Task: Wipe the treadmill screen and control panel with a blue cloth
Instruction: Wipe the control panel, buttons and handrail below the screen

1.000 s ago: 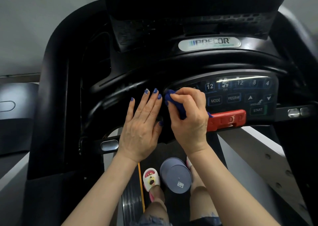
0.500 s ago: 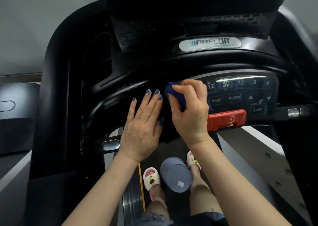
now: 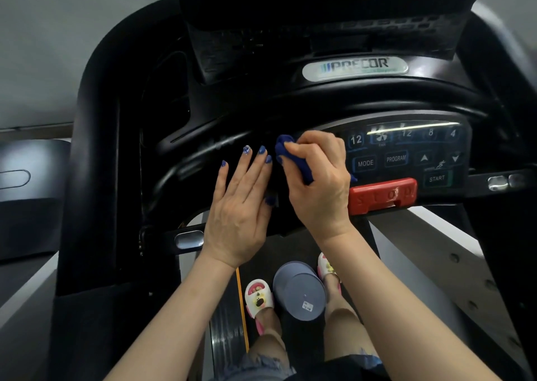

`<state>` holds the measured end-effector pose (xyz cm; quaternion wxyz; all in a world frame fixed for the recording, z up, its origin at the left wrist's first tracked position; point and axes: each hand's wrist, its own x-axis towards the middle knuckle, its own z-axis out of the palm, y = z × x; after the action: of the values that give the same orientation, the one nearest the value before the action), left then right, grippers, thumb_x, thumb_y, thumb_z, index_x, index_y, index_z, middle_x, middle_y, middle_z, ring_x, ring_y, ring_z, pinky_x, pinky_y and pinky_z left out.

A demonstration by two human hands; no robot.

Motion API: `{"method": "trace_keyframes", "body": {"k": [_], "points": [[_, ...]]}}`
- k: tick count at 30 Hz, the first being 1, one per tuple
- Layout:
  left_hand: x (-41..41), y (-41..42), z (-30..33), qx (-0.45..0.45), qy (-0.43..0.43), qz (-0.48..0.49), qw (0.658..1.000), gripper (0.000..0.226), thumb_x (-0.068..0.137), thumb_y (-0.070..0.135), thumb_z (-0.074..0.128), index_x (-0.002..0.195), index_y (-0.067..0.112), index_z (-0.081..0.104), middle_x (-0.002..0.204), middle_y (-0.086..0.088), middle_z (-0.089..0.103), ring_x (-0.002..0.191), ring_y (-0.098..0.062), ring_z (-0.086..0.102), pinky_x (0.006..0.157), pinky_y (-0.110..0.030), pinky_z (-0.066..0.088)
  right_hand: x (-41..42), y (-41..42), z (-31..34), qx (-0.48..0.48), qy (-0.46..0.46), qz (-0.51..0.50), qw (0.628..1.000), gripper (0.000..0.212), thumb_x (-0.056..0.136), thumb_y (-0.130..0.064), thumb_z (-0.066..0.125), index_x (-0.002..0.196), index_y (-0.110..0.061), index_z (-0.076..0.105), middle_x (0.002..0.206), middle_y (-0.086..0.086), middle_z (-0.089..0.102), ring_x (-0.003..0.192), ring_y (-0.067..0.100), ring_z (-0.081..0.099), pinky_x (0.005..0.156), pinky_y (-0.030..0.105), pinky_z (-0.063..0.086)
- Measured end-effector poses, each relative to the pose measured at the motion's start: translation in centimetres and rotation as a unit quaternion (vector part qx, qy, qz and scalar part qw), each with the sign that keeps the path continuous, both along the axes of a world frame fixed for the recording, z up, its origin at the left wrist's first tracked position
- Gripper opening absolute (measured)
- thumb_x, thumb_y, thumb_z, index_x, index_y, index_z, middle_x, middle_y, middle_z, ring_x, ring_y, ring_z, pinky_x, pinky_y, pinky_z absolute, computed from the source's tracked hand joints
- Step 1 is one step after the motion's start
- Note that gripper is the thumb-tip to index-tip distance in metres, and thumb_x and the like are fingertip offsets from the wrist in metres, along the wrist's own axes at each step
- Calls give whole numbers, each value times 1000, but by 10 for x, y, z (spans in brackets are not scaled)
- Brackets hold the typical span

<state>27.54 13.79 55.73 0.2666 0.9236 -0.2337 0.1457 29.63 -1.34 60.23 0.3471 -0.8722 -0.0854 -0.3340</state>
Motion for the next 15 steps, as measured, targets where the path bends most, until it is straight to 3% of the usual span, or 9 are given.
{"method": "trace_keyframes", "body": {"k": [10,15], "points": [[1,1,-1,3,0,-17,1000,54,101,19,36,153,4,32,161,-10,29,153,-26,20,123,-57,14,-36,-3,-22,2,4,9,1000,12,83,1,75,94,4,72,100,17,65,94,23,57,83,32,49],[1,1,-1,8,1,-29,1000,56,101,20,36,154,4,28,163,-10,25,153,-28,19,122,-58,14,-40,-2,-27,30,8,1,1000,13,91,-11,68,99,0,72,106,18,63,99,23,56,84,38,50]]}}
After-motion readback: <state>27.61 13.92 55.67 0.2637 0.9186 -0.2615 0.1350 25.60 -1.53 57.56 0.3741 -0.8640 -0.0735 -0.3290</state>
